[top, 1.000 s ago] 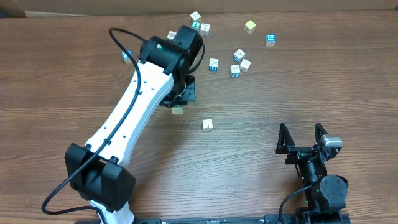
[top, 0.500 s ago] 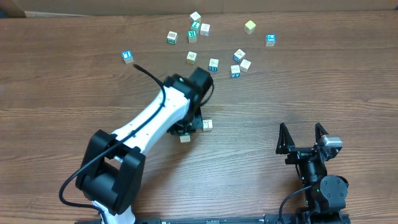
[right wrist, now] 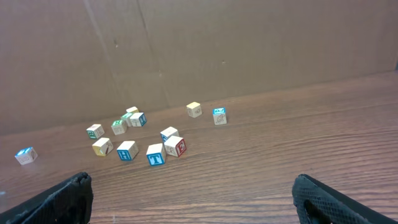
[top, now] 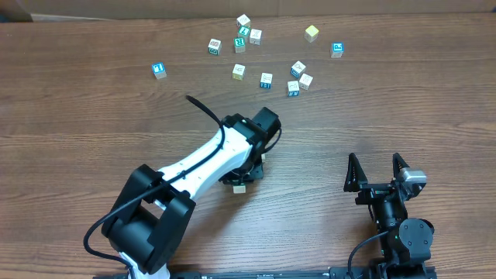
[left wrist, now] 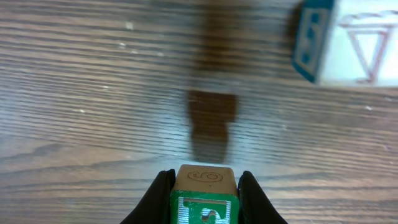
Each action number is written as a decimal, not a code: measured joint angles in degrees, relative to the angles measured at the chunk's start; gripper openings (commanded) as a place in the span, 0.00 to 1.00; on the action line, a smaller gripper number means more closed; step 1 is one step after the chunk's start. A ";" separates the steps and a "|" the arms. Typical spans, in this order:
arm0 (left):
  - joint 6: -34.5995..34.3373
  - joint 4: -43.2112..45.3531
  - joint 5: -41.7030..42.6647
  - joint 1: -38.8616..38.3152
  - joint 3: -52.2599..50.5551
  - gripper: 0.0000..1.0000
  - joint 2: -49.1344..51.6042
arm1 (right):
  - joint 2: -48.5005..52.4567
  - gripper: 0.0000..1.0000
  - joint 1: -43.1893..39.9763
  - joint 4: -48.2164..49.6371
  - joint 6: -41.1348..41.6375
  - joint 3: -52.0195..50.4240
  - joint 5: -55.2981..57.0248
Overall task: Form a circle
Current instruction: 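Lower the green F block toward the table below the plain block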
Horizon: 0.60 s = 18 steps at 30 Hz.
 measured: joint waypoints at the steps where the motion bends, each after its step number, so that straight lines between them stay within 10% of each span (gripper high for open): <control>1: -0.07 0.37 0.00 -0.46 -0.04 0.15 0.00 | 0.00 1.00 -0.02 -0.02 0.00 0.00 0.00; 18: -1.07 6.03 -0.02 -3.32 -0.48 0.15 0.00 | 0.00 1.00 0.00 0.00 0.02 0.00 0.00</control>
